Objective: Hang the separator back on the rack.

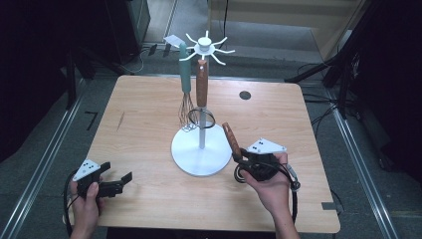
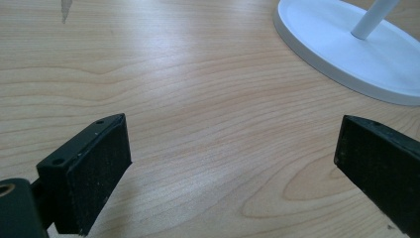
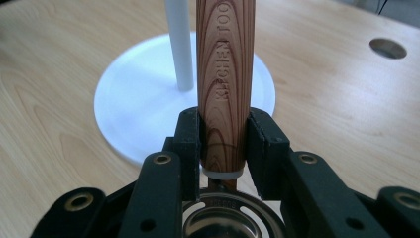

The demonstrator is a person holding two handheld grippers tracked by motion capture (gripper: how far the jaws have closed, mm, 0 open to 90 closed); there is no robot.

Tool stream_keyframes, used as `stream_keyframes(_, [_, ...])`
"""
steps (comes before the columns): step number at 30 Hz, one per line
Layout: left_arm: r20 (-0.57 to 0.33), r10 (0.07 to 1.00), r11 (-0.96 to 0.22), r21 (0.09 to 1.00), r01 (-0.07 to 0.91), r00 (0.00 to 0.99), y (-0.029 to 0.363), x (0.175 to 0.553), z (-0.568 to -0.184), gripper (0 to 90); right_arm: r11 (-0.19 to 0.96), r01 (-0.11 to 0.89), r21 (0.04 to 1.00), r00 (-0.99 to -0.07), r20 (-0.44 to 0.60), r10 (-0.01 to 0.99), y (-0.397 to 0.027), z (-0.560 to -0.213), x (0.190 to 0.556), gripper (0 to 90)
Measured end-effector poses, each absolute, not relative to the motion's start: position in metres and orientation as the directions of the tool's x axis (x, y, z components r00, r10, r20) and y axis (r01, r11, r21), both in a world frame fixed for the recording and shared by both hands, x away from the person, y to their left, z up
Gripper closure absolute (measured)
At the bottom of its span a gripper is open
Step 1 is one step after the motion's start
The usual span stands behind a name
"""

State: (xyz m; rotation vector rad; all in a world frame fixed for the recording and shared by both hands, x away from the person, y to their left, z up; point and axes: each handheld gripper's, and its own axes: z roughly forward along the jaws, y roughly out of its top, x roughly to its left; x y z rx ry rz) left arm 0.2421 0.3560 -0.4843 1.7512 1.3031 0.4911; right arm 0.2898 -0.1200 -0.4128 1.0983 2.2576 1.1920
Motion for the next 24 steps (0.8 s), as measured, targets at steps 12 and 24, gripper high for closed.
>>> stream_keyframes(12, [-0.194,0.913,-0.042,0.830,0.556,0.358,0.359,0.240,-0.484,1.6,0.257,0.372,0.892,-0.620,0.033,0.784,-0.120,-0.401,0.282,70.4])
stream_keyframes(24, [-0.175,0.916,-0.055,0.836,0.546,0.361,0.356,0.239,-0.484,1.5,0.203,0.307,0.930,-0.629,0.038,0.777,-0.120,-0.384,0.276,70.3])
